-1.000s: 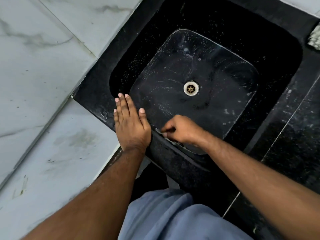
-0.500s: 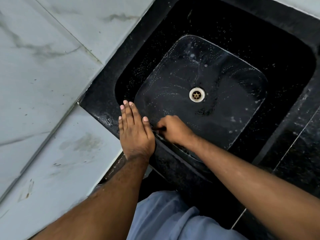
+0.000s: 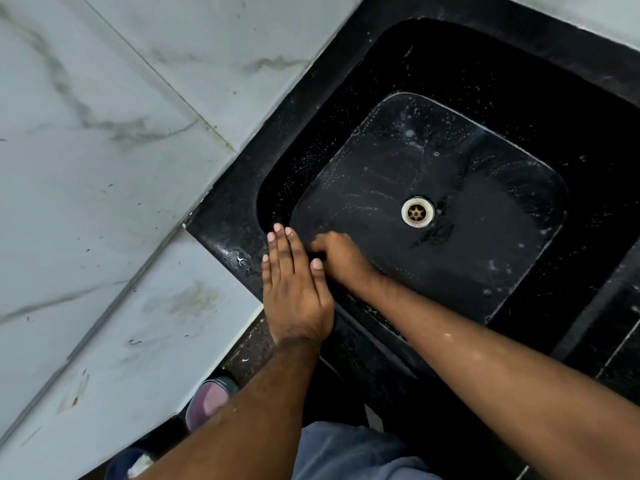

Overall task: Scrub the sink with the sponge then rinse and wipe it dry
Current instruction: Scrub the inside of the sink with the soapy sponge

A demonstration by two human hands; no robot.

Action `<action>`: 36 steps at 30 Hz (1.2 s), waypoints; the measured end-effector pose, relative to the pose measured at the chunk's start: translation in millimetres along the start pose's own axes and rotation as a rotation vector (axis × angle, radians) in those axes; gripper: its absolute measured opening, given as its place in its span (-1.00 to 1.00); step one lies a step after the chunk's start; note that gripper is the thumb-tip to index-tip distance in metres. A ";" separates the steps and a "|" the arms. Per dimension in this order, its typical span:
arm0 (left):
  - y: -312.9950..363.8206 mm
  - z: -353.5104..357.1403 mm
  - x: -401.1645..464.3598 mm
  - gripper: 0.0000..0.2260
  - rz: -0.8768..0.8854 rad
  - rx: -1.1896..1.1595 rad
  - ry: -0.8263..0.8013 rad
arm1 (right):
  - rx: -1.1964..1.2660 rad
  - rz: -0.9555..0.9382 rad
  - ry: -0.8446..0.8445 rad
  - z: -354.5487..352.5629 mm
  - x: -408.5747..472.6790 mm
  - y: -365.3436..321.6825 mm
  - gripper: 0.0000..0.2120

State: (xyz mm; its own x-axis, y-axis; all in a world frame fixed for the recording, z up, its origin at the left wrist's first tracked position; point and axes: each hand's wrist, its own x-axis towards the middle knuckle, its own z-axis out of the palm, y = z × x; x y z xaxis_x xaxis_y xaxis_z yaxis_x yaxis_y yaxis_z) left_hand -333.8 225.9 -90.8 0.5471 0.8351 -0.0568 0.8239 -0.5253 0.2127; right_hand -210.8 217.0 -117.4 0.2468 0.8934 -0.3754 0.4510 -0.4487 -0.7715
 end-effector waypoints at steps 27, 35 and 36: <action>-4.3 -1.8 3.6 -0.41 0.014 0.013 -0.045 | 0.084 -0.002 -0.038 -16.3 41.2 -23.0 -0.80; -6.6 -0.4 5.7 -0.44 0.026 0.035 -0.019 | -0.375 0.323 -0.252 12.6 -3.7 37.7 -0.70; -6.2 0.7 7.4 -0.45 0.024 0.035 -0.016 | -0.391 0.340 -0.269 10.5 -13.5 37.9 -0.71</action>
State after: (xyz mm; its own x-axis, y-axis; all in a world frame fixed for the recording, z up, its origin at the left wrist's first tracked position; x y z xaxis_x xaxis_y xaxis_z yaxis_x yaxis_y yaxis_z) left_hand -334.8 235.2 -93.2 0.5689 0.8196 -0.0679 0.8150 -0.5509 0.1798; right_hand -206.1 188.2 -147.0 0.2299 0.6487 -0.7255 0.6800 -0.6404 -0.3571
